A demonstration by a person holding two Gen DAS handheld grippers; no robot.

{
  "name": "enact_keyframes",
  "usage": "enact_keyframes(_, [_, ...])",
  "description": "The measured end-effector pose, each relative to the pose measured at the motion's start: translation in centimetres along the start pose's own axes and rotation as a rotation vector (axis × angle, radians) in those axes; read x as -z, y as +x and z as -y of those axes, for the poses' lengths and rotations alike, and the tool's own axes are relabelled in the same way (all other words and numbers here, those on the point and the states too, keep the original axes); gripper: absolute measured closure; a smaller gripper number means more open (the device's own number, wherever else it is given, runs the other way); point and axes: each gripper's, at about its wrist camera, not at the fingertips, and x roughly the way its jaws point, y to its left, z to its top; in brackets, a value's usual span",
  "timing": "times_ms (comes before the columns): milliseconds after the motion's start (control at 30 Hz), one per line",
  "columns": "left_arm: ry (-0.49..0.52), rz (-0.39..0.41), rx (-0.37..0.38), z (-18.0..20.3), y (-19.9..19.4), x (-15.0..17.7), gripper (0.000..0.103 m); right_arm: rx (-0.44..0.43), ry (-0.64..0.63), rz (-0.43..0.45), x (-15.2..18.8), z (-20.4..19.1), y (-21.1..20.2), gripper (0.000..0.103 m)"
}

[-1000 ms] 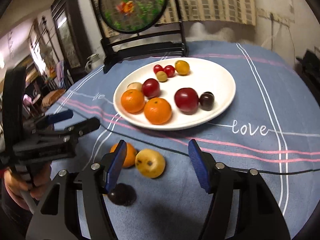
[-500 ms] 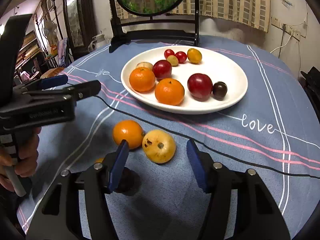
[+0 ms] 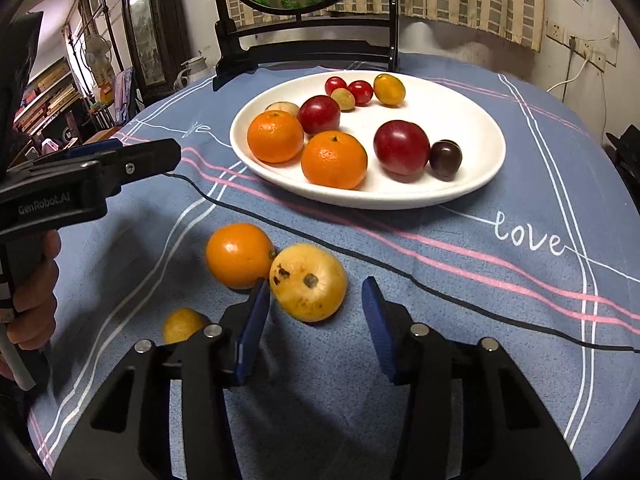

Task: Organize fruits
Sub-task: 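Grasp the pale yellow pear-like fruit with the right tool while the left tool grasps a tangerine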

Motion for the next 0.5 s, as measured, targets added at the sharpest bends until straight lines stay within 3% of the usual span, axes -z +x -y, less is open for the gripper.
enact_keyframes(267, [0.015,0.002,0.002,0.29,-0.01,0.04,0.003,0.002,-0.005,0.003,-0.09,-0.09,0.23,0.055])
enact_keyframes(500, [0.019,-0.003,0.001,0.36,0.08,0.09,0.003,-0.005,-0.019,0.017,-0.16,-0.48,0.13,0.065])
